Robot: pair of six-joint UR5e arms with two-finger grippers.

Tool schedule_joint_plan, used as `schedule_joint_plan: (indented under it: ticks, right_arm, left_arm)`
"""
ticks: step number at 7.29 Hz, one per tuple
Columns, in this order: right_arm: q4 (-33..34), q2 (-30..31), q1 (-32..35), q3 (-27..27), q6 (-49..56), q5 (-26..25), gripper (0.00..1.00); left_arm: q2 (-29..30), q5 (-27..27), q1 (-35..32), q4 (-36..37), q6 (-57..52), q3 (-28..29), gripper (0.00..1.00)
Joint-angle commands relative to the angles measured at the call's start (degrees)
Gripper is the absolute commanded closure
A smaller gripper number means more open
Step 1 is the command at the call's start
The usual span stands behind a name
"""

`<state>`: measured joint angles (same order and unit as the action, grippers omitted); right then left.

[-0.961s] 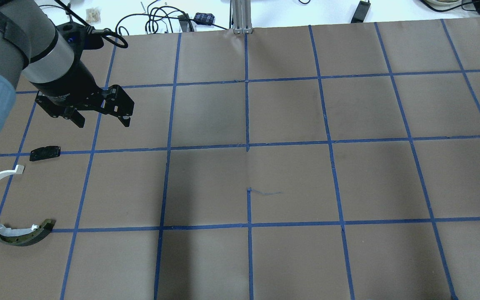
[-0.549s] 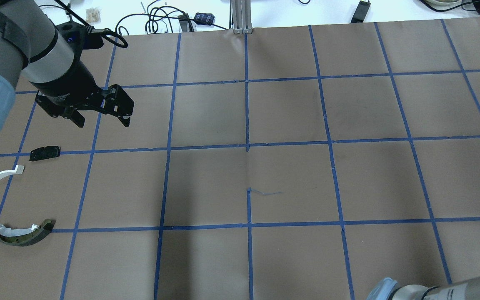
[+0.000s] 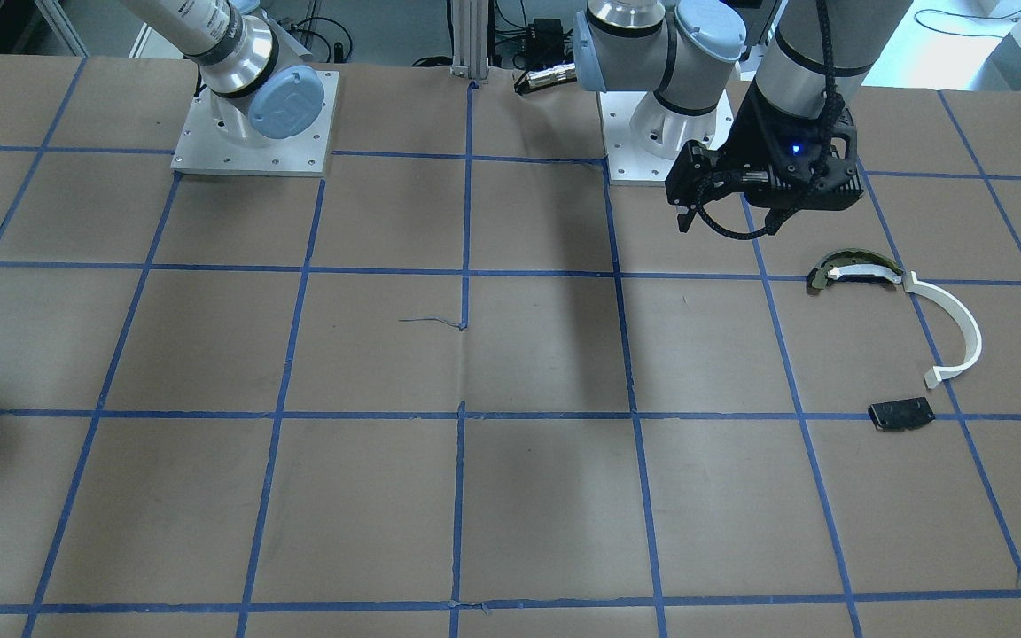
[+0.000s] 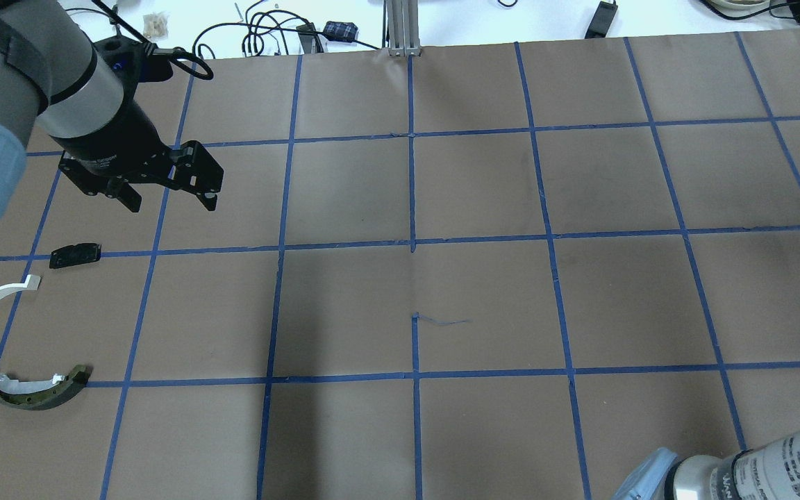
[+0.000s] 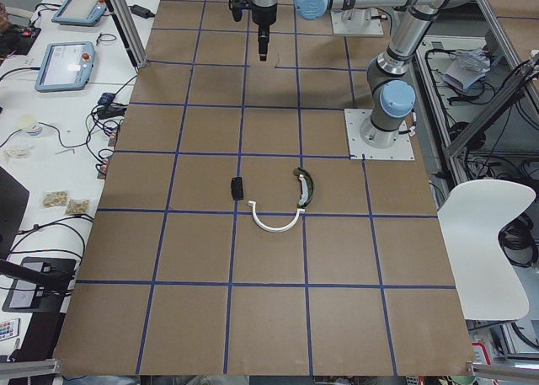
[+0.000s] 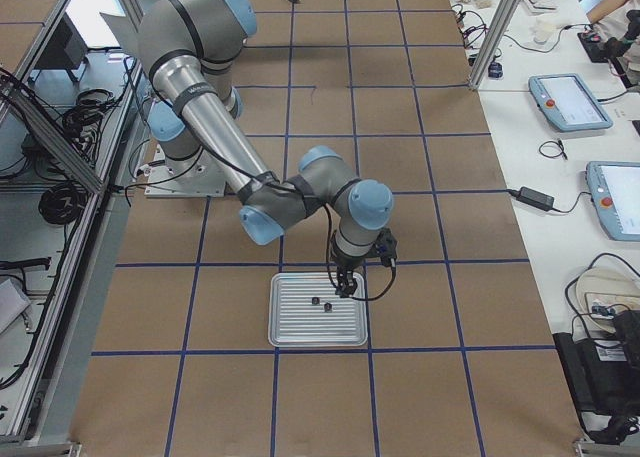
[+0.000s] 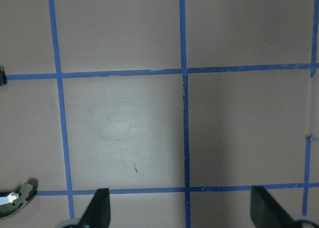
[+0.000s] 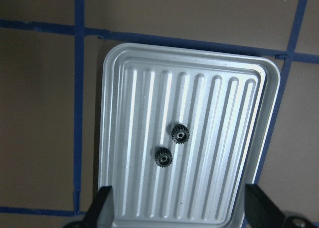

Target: Place bearing gear from tray to pile

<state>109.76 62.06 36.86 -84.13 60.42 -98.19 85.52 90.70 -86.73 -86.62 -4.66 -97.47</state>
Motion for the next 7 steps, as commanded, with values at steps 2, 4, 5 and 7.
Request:
schedule_joint_plan:
  ticks: [2,4,5,7]
  right_arm:
    - [7.97,-5.81,-2.4,-3.21,2.42,2.22,0.12]
    - [10.73,-5.9,-3.1,-6.21,2.43,2.39,0.13]
    - [11.34,-6.08,-3.11,-6.22,2.25,2.39,0.18]
    - [12.05,-6.08,-3.02,-6.22,1.81,2.39,0.23]
  left_arm:
    - [0.08,0.0,-0.1,0.05,0.09,-0.26,0.0]
    - [0.08,0.0,-0.11,-0.04,0.0,-0.18,0.0]
    - [0.08,0.0,-0.02,-0.04,0.0,-0.18,0.0]
    - [0.0,0.09,-0.02,-0.04,0.0,-0.18,0.0]
